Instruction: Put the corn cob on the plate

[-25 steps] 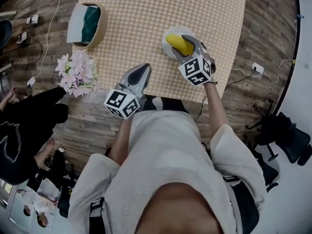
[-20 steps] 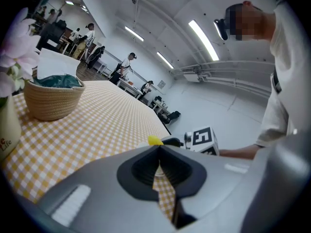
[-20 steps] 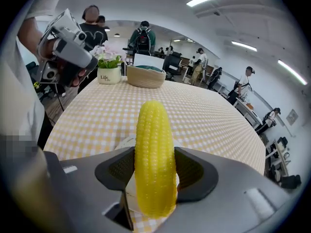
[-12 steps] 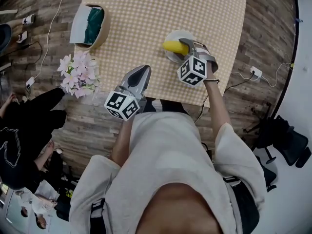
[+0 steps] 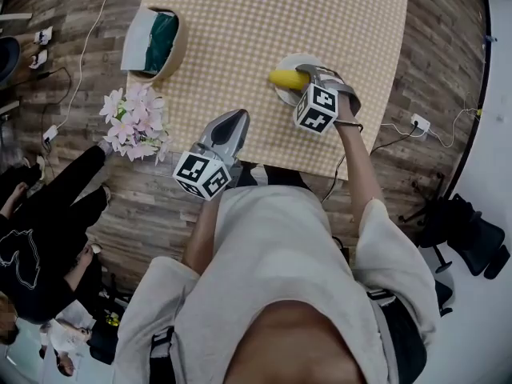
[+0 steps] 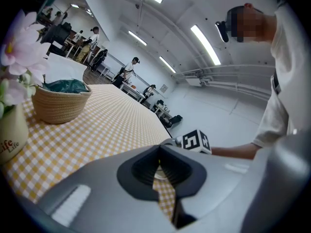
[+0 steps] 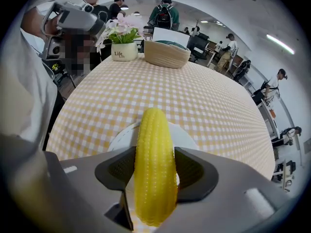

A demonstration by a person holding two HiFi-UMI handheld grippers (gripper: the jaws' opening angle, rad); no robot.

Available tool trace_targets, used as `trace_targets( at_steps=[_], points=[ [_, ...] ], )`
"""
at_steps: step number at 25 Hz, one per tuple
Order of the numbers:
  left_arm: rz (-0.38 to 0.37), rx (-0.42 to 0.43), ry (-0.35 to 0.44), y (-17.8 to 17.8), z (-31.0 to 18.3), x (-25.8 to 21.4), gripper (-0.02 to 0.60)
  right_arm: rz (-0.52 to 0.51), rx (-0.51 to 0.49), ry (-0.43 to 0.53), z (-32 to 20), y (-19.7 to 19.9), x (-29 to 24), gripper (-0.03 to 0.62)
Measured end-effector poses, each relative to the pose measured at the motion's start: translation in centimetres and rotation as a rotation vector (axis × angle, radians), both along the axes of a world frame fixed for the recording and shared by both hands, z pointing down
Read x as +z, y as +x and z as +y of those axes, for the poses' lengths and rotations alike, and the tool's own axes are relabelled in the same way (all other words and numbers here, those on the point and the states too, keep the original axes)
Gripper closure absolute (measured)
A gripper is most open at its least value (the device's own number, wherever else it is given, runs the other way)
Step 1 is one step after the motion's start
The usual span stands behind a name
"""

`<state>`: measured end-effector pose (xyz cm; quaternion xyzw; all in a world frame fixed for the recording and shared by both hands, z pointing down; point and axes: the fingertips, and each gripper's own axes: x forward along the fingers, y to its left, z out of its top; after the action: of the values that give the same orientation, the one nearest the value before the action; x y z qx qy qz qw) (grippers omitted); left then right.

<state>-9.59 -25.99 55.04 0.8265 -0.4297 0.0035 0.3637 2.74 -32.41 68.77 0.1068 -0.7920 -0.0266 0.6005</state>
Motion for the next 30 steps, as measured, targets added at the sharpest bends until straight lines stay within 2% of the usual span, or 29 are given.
trace_targets(
  at_steps=[8,16,17,20,21,24,30],
  points=[
    [0.007,0.000,0.002,-0.4,0.0,0.0,0.574,0.028,-0.009,-0.112,0.1,0.1,0.4,0.344],
    [0.004,-0.003,0.009,-0.8,0.1,-0.3,0.574,-0.011,0.002,-0.061,-0.2,0.1,0.1,0.341],
    [0.004,-0.002,0.010,-0.7,0.1,-0.3,0.574,-0.020,0.006,-0.053,-0.2,0.0,0.0,0.331],
    [0.005,0.000,0.012,-0.6,0.4,-0.5,0.574,-0.047,0.018,-0.057,-0.1,-0.3,-0.4,0.243],
    [0.005,-0.001,0.014,-0.6,0.4,-0.5,0.574,-0.053,0.017,-0.053,-0.1,-0.4,-0.6,0.238],
    [0.005,-0.001,0.020,-0.6,0.3,-0.7,0.574,-0.062,0.012,-0.021,-0.5,-0.7,-1.4,0.249],
    [0.007,0.007,0.031,-0.4,0.8,-0.9,0.574,-0.098,0.033,0.055,-0.6,-1.0,-3.6,0.346]
  ],
)
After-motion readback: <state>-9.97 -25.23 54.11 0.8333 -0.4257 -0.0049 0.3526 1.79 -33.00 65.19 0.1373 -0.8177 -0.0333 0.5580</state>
